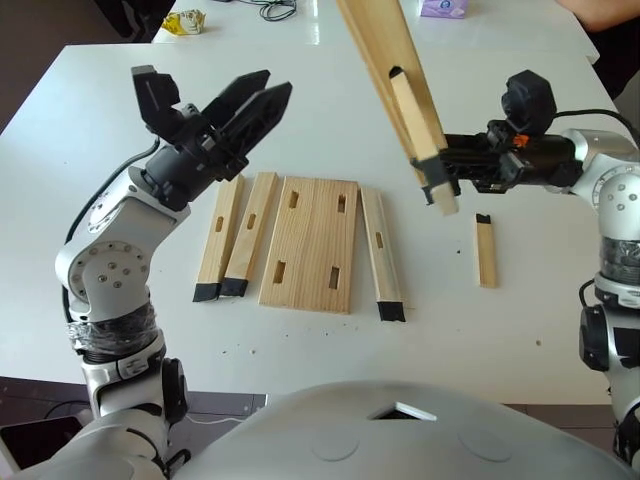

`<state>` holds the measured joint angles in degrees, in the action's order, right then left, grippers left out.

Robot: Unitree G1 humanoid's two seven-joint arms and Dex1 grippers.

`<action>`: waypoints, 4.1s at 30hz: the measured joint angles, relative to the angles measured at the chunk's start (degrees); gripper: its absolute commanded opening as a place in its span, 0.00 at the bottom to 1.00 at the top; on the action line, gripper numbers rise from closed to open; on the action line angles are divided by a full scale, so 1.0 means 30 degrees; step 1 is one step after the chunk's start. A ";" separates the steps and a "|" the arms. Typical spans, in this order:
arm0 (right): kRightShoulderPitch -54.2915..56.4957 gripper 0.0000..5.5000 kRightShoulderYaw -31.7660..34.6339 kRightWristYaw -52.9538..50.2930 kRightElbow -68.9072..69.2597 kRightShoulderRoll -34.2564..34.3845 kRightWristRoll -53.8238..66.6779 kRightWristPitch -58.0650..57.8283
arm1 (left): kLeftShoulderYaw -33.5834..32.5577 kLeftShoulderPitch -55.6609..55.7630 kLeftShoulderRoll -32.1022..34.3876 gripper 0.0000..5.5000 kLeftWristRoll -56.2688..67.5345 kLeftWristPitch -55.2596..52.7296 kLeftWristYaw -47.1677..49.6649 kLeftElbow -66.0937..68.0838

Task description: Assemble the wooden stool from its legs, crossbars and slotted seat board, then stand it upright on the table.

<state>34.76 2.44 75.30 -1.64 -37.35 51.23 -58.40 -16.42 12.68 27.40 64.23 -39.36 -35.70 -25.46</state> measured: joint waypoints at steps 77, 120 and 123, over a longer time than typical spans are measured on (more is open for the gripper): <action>0.6813 0.19 -0.9097 0.5437 -0.2193 -0.5307 0.6782 -0.5024 | -0.0643 0.3695 0.3445 0.23 0.3082 0.0964 -0.2688 -0.0960; 0.2493 0.19 -0.3952 -0.7374 -0.2714 0.0159 2.0378 -0.8646 | 0.1276 0.4780 -0.1131 0.54 1.3629 0.1254 0.6356 -0.0409; 0.1914 0.19 -0.3969 -0.7858 -0.1917 0.1087 2.0378 -0.8140 | 0.1525 0.5415 -0.1165 0.54 1.3554 0.1170 0.6044 0.0230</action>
<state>40.50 -9.47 51.73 -7.39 -34.09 112.36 -82.82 -11.84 28.93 23.91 104.90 -35.85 -17.57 -24.77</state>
